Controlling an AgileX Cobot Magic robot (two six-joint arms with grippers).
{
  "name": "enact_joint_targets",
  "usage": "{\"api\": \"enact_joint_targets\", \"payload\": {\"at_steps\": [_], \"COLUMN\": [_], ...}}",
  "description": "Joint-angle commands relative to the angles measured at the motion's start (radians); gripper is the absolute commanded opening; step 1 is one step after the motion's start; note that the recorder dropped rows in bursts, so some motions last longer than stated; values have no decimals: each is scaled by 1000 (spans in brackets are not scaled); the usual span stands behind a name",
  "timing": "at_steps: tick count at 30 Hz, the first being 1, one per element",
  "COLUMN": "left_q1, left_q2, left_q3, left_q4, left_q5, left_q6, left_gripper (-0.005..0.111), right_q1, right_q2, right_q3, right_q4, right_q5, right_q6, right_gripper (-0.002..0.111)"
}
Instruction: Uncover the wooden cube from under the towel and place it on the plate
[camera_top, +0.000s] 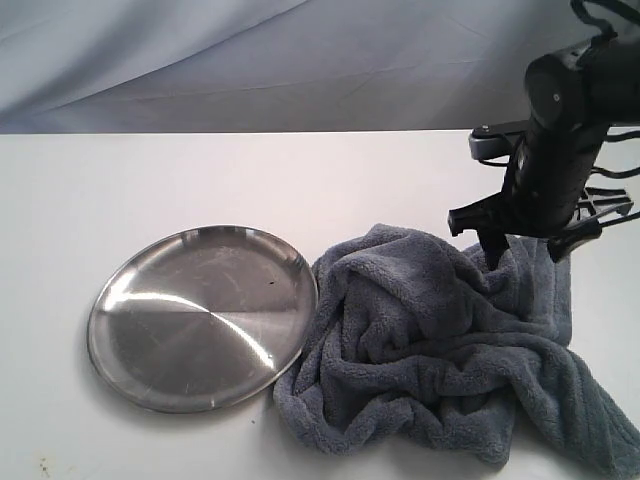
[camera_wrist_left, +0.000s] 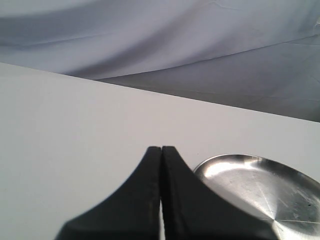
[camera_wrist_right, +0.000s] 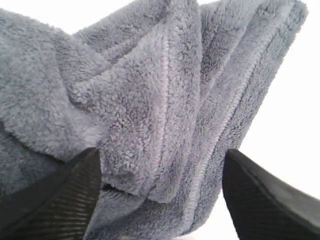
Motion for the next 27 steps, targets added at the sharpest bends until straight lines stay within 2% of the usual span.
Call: {"api": "enact_joint_targets", "payload": {"at_steps": [1, 5, 11, 13, 17, 20, 26, 27], "left_q1": [2, 2, 2, 2, 2, 2, 2, 2], "left_q2": [-3, -3, -3, -3, -3, -3, -3, -3], "left_q3": [5, 5, 5, 5, 5, 5, 5, 5], "left_q4": [-5, -5, -5, -5, -5, -5, -5, -5], "left_q5": [-9, -9, -9, -9, -9, -9, -9, -9], "left_q6": [-4, -4, -4, -4, -4, -4, -4, -4], "left_gripper": [0, 0, 0, 0, 0, 0, 0, 0], "right_q1": [0, 0, 0, 0, 23, 118, 380, 459], "right_q2": [-5, -11, -77, -126, -204, -229, -231, -231], "right_q3": [-68, -83, -83, -83, -83, -83, -83, -83], "right_q4": [-10, -10, 23, 114, 490, 532, 295, 211], "right_q5": [81, 102, 85, 72, 82, 83, 79, 81], "right_q6": [-191, -237, -253, -323, -646, -719, -604, -548], "right_gripper": [61, 55, 26, 18, 4, 0, 0, 0]}}
